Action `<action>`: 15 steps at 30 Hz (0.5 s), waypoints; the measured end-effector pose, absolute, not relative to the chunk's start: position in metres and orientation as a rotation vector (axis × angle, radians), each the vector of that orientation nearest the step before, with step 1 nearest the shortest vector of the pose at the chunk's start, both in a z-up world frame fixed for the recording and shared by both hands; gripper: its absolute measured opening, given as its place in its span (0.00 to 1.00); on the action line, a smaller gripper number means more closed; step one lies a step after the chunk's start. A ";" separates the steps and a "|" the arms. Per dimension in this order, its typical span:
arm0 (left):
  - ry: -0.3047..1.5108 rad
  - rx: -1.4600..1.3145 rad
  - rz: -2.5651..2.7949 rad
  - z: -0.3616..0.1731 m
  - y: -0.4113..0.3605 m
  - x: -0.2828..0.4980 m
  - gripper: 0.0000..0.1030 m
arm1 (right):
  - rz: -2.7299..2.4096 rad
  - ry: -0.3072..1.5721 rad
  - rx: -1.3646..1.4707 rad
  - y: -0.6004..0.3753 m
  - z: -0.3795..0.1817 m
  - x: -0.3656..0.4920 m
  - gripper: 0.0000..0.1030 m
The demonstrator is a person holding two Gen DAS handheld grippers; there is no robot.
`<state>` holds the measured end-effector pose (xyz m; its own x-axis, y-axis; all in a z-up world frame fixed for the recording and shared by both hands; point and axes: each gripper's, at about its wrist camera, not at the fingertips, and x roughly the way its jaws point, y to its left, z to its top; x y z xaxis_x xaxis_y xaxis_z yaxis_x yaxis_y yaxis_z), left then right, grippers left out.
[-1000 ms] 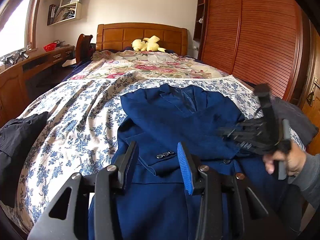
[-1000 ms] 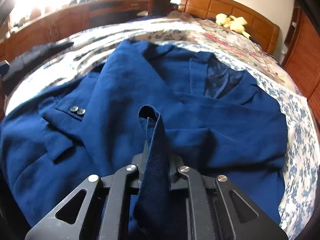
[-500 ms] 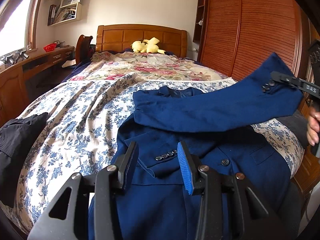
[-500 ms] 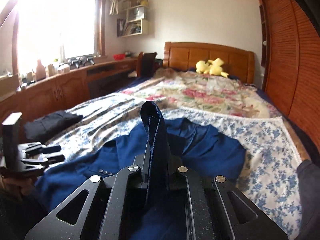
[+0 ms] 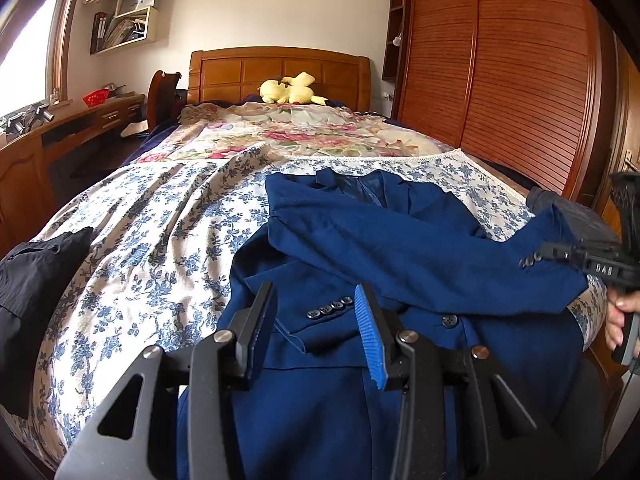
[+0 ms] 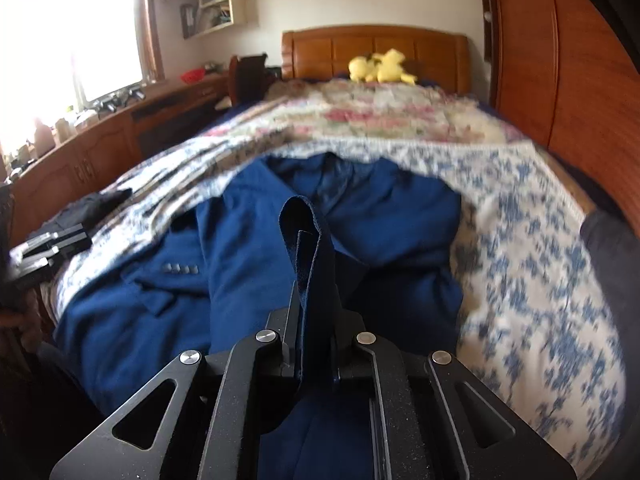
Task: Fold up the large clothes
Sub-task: 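Grasp the sleeve cuff with the right tool and lift it, then lay the sleeve across the jacket front and open the right tool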
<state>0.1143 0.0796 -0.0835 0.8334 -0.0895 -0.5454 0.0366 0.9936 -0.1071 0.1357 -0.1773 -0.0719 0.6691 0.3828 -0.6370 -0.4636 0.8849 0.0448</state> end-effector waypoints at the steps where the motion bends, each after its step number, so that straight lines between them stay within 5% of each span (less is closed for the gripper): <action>1: 0.584 -0.092 -0.067 -0.084 0.079 0.115 0.38 | 0.478 0.700 -0.122 -0.179 -0.077 0.135 0.07; 15: 0.582 -0.078 -0.092 -0.083 0.070 0.112 0.38 | 0.408 0.750 -0.148 -0.207 -0.100 0.116 0.15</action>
